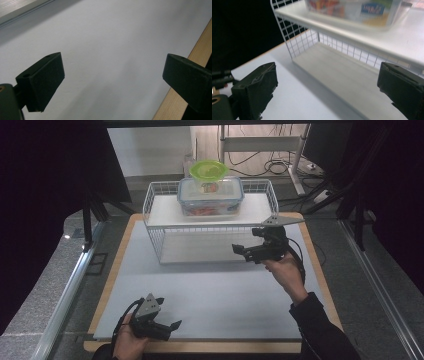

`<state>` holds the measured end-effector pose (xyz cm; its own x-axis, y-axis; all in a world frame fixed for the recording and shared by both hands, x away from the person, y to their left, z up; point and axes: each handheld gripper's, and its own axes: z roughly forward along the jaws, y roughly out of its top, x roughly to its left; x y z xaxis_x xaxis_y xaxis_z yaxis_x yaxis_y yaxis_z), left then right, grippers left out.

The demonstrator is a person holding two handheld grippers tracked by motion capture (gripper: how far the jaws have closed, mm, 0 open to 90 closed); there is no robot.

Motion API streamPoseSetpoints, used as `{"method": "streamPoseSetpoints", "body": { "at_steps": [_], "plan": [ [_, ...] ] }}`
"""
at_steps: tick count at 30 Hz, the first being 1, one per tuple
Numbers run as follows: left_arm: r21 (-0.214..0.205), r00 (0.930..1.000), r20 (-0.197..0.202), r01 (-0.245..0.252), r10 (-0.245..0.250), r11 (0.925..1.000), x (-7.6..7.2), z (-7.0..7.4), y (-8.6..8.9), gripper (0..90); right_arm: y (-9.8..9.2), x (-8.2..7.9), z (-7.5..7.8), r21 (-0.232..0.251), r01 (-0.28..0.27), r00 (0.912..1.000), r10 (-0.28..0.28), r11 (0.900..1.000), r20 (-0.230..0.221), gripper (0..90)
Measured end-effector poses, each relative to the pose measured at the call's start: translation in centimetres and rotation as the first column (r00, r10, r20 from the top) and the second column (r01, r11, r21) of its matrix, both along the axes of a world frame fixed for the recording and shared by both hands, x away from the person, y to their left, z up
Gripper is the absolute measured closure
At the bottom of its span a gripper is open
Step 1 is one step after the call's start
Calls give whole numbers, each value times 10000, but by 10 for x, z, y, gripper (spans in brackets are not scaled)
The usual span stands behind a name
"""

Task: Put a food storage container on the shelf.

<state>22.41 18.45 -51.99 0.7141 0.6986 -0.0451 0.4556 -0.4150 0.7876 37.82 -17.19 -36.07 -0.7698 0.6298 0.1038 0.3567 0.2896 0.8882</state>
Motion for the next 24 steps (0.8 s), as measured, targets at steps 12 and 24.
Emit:
{"method": "streamPoseSetpoints", "body": {
  "at_steps": [12, 24],
  "plan": [
    [180, 10000, -16, 43, -43, 9998, 0, -1, -2, 19, -17, -27, -34, -495, 39, 10000, -35, 9988, 81, 15],
    [73, 10000, 33, 57, -57, 10000, -1, 0, -1, 27, -34, -57, -68, -801, 104, 9999, -105, 9967, -6, 15]
  ]
}}
